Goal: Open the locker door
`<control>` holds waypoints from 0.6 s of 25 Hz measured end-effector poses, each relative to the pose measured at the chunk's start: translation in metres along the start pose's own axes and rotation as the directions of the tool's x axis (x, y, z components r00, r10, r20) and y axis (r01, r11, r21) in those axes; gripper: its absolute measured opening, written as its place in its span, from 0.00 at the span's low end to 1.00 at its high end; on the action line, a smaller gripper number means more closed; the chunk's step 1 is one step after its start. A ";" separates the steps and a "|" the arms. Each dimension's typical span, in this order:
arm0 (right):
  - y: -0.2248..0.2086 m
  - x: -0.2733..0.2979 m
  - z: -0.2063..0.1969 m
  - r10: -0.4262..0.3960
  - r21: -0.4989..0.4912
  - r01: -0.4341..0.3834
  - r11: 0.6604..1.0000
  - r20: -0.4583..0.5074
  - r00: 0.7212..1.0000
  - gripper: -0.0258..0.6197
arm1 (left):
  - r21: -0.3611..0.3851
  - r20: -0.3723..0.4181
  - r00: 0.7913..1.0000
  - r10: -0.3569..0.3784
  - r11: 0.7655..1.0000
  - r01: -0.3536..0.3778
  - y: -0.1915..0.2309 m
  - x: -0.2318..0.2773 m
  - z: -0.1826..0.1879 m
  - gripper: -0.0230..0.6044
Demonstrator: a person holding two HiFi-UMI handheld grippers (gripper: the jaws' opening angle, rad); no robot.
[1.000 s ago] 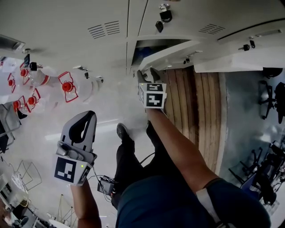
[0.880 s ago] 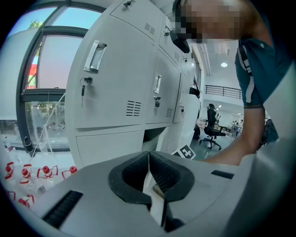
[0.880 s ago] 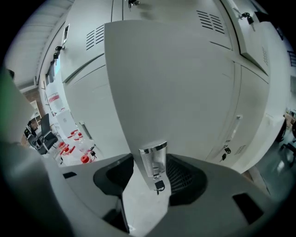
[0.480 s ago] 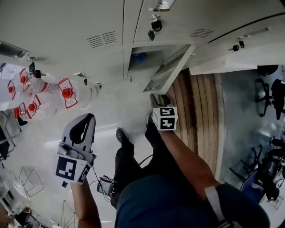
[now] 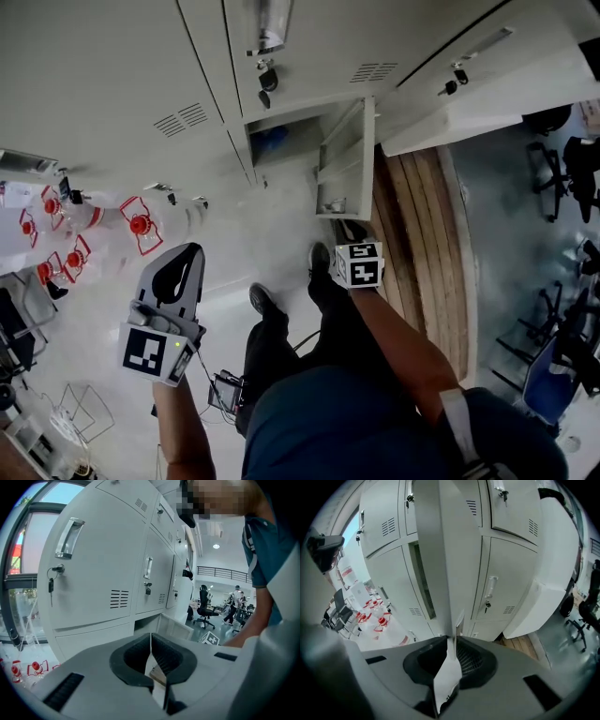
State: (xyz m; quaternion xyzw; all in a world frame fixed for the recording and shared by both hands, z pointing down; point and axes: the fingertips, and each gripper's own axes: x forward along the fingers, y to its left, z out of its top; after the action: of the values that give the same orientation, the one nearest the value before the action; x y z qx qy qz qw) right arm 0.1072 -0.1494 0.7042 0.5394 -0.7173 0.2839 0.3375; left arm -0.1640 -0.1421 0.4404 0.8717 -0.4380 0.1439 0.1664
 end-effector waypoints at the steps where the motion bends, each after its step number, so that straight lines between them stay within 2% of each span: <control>1: -0.007 -0.002 -0.002 -0.008 -0.017 0.008 1.000 -0.003 1.000 0.16 | 0.003 -0.003 1.000 -0.006 1.000 0.006 -0.002 0.002 0.001 0.08; 4: -0.033 -0.010 -0.009 -0.054 -0.037 0.054 0.998 -0.016 0.998 0.15 | 0.033 -0.017 1.000 -0.023 0.999 0.024 -0.009 0.007 0.005 0.08; 8: -0.088 -0.019 -0.019 -0.153 0.037 0.154 0.987 -0.031 0.988 0.14 | 0.044 -0.018 0.999 -0.043 0.998 0.044 -0.019 0.014 0.014 0.08; 15: -0.143 -0.023 -0.020 -0.147 0.056 0.152 0.987 -0.075 0.986 0.13 | 0.062 -0.034 0.997 -0.068 0.996 0.070 -0.040 0.021 0.023 0.08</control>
State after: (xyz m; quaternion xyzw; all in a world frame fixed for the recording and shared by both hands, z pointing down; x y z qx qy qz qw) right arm 0.2532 -0.1579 0.7045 0.5914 -0.6533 0.2988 0.3663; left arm -0.1172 -0.1445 0.4216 0.8887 -0.4001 0.1656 0.1505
